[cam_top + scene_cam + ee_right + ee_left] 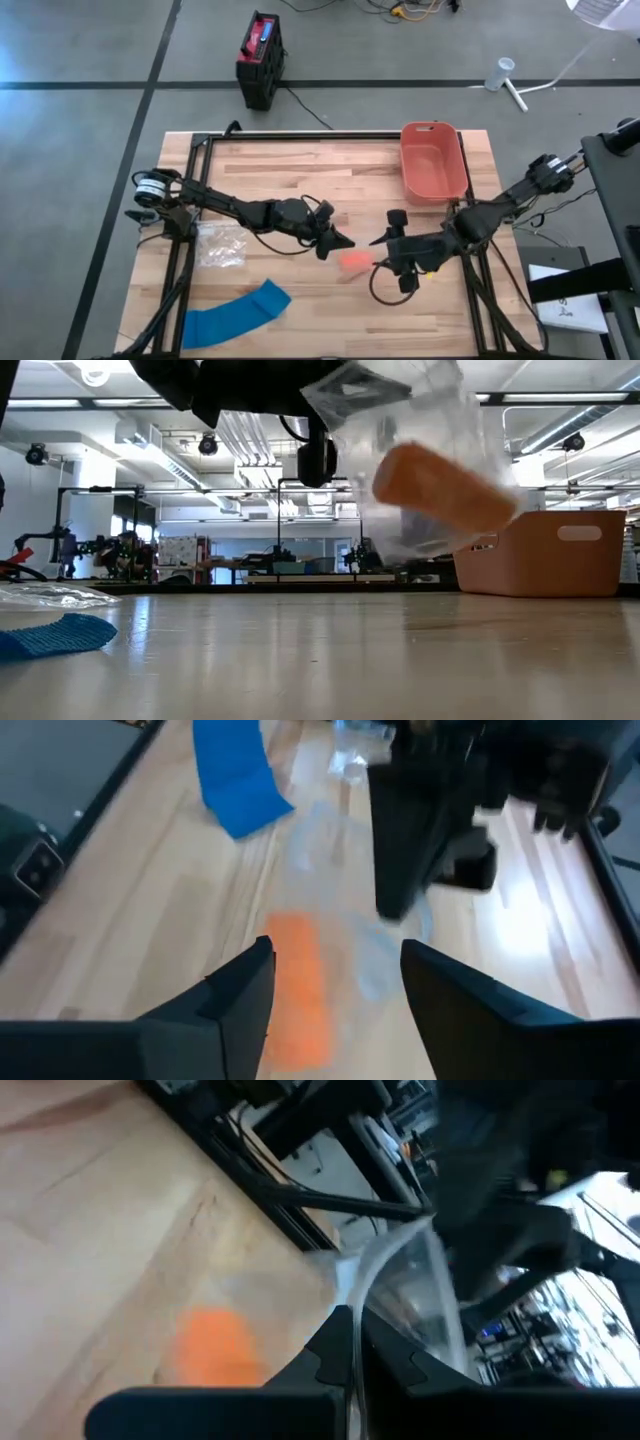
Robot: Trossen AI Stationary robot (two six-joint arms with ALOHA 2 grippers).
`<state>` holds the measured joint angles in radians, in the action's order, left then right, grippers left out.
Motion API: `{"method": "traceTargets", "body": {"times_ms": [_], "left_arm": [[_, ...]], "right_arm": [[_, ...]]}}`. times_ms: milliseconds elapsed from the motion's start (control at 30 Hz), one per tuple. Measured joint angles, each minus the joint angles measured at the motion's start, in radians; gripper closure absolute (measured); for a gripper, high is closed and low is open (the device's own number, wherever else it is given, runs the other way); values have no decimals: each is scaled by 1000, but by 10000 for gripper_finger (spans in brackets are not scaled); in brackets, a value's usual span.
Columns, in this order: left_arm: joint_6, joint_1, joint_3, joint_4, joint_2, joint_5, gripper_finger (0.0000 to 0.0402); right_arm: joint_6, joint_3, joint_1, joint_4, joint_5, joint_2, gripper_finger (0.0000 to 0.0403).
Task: Roll bandage
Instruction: Put the orange bandage into the transparent zip bag, then put the transparent zip bag with orange bandage into the orange bin
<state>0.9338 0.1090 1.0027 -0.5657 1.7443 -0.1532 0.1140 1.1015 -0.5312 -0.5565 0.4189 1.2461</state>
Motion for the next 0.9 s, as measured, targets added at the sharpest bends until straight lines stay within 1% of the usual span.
{"method": "traceTargets", "body": {"times_ms": [133, 200, 300, 367, 467, 600, 700, 900], "left_arm": [[-25, 8, 0, 8, 0, -39, 401], [-41, 13, 0, 7, 0, -41, 401], [-64, 19, 0, 7, 0, -41, 401], [-79, 21, -1, 7, 0, -41, 401], [-88, 22, -3, 9, 0, -41, 401], [-89, 22, -4, 9, 0, -19, 401], [-104, 24, -4, 24, 0, 7, 401], [-153, 36, -5, 38, 2, 13, 401]], "right_arm": [[-1, -57, 8, 35, 24, 18, 183], [-2, -72, 15, 46, 51, 29, 179], [-1, -78, 26, 80, 54, 48, 178], [-2, -63, 26, 62, 53, 55, 181], [-11, -2, 19, 75, 50, 55, 187], [-56, 58, 16, 75, 13, 57, 190], [-71, 59, 21, 68, -8, 78, 188], [-40, 58, 60, 56, -24, 165, 181]]}}
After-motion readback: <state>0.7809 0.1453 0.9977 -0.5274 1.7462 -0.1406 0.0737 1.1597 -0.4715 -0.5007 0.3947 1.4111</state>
